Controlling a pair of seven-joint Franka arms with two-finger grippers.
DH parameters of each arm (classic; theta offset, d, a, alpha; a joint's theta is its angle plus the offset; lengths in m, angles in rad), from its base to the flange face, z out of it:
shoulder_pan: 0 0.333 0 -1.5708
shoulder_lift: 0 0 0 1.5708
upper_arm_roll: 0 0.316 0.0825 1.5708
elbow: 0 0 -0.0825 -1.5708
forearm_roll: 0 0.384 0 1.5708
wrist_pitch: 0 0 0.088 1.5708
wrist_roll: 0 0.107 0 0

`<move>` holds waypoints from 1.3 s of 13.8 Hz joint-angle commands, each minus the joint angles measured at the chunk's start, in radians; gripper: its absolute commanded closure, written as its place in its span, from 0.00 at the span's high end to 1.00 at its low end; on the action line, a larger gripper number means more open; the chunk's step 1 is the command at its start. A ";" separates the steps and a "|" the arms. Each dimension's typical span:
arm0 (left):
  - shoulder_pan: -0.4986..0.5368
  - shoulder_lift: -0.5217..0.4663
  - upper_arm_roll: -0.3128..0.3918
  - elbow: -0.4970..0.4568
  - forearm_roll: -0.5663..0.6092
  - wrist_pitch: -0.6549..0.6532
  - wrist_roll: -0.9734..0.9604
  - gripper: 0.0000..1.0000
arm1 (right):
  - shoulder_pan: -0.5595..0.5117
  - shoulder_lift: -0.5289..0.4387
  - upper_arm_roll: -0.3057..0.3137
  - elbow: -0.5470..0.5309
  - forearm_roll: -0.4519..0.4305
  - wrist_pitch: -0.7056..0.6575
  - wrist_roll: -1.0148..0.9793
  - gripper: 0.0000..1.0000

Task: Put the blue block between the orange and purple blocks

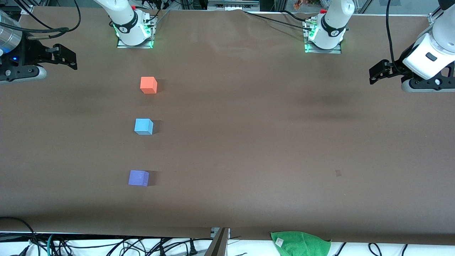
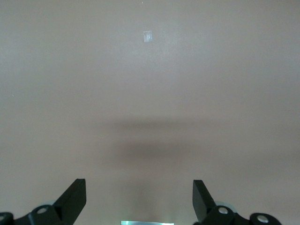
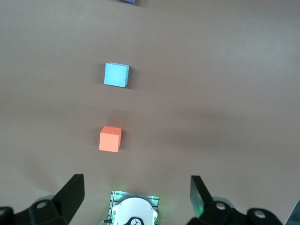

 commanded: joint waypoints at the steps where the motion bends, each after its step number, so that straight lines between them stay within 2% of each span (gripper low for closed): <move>1: 0.006 0.012 -0.005 0.032 -0.006 -0.015 0.023 1.00 | -0.014 -0.007 0.011 -0.006 -0.011 0.011 -0.002 1.00; 18: 0.021 0.012 0.003 0.024 -0.012 -0.020 0.025 1.00 | -0.012 -0.007 0.012 -0.007 -0.006 0.015 0.007 1.00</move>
